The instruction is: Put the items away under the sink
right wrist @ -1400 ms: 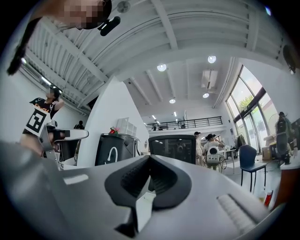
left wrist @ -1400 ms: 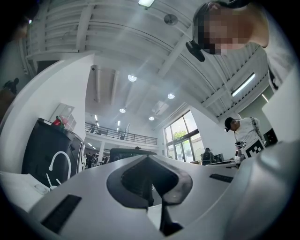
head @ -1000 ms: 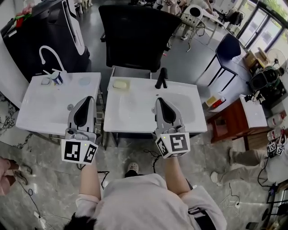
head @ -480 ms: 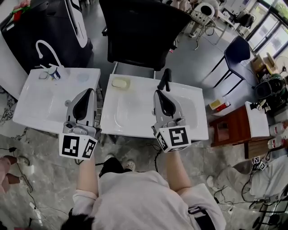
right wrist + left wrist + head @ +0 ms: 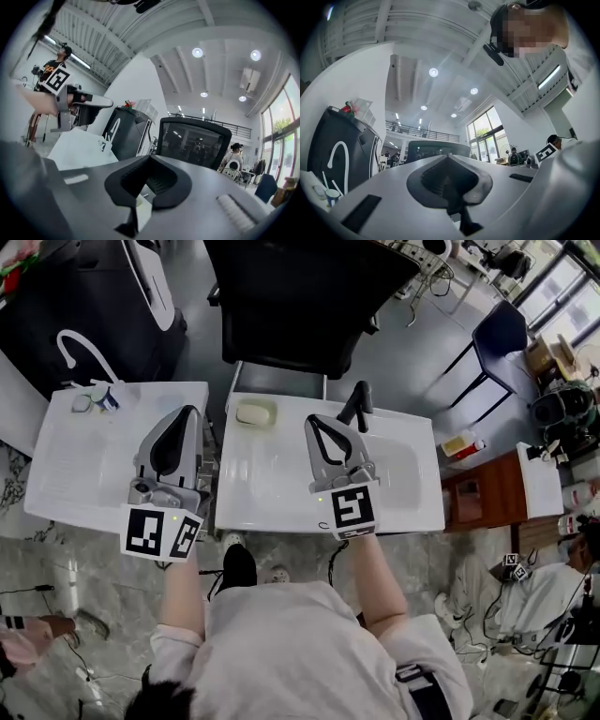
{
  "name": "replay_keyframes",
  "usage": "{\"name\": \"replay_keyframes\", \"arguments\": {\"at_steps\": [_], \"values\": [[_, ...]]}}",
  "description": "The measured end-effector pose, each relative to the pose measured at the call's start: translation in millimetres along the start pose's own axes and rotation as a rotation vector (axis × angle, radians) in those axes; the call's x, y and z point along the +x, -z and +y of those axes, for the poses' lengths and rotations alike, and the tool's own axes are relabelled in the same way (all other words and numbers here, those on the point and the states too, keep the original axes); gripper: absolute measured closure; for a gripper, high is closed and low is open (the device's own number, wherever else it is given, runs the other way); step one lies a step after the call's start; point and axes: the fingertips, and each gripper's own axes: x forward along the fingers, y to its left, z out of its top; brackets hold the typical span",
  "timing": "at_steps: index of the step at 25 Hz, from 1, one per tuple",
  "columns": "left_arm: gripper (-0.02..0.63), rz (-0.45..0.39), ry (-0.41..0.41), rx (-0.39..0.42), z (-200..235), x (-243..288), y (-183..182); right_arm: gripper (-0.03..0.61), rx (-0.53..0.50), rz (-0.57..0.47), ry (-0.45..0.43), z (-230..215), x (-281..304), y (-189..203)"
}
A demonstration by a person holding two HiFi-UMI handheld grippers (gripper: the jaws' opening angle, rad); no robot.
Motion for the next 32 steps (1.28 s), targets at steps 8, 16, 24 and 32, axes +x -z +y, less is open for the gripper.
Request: {"name": "replay_keyframes", "arguments": {"at_steps": [8,16,24,32], "values": [[0.606,0.020,0.054,-0.030,53.5,39.1,19.8,0.566,-0.164,0.224,-0.096,34.7,66.2,70.7],[0.606,0.063,0.102,-0.071,89.7,62.5,51.0,0.539,-0.282,0.440,-0.228,65.7,100.2,153.8],[0.606,0.109,0.132,-0.110,112.6,76.1,82.9,0.494,-0.335,0.605,-0.327,81.5,117.4,220.5],[0.606,0.144,0.143,-0.124,125.8,83.1,102.5,0.468,-0.389,0.738,-0.434,88.4,124.4,274.1]]}}
